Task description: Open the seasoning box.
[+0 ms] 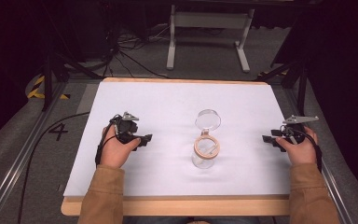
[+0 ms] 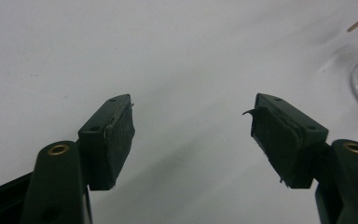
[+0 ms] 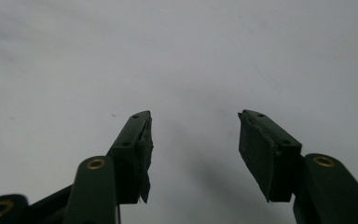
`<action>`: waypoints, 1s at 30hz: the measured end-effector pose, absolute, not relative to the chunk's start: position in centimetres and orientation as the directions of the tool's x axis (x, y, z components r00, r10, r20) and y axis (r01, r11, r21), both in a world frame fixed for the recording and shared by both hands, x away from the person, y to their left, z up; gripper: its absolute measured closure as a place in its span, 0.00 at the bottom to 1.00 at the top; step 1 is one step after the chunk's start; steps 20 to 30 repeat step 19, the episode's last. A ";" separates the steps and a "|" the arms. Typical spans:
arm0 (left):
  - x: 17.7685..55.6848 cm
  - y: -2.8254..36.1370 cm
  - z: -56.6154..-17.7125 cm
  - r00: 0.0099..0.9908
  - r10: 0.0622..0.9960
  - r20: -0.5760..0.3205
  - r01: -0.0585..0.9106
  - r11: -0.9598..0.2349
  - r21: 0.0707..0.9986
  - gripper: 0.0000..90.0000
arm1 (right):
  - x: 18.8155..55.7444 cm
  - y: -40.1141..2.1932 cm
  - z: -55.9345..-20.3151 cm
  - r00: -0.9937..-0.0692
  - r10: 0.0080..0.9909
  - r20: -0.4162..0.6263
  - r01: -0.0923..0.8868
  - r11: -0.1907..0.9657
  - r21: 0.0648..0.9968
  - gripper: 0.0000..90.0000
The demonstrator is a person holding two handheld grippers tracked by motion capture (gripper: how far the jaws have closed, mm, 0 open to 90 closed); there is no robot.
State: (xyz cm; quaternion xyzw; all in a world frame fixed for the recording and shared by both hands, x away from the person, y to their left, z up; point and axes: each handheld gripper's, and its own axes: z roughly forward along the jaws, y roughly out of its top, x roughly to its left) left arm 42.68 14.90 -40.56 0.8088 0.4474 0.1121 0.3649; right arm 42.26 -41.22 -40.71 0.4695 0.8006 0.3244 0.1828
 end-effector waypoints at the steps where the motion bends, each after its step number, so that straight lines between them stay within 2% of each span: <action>1: 42.7 14.9 -40.6 0.573 0.806 -0.149 0.645 -0.331 0.688 0.33 | 42.3 -41.3 -40.9 -0.488 0.873 0.001 0.629 0.352 0.693 0.51; 6: 43.0 15.1 -41.2 0.569 0.804 -0.170 0.659 -0.323 0.679 0.33 | 42.6 -41.7 -42.0 -0.470 0.883 0.004 0.647 0.341 0.682 0.51; 12: 43.3 15.5 -42.1 0.561 0.808 -0.179 0.680 -0.326 0.657 0.33 | 42.8 -41.4 -42.5 -0.500 0.866 -0.015 0.640 0.381 0.668 0.50; 30: 43.3 15.5 -42.1 0.560 0.807 -0.189 0.681 -0.318 0.660 0.33 | 42.7 -41.2 -42.2 -0.505 0.863 -0.014 0.631 0.381 0.676 0.50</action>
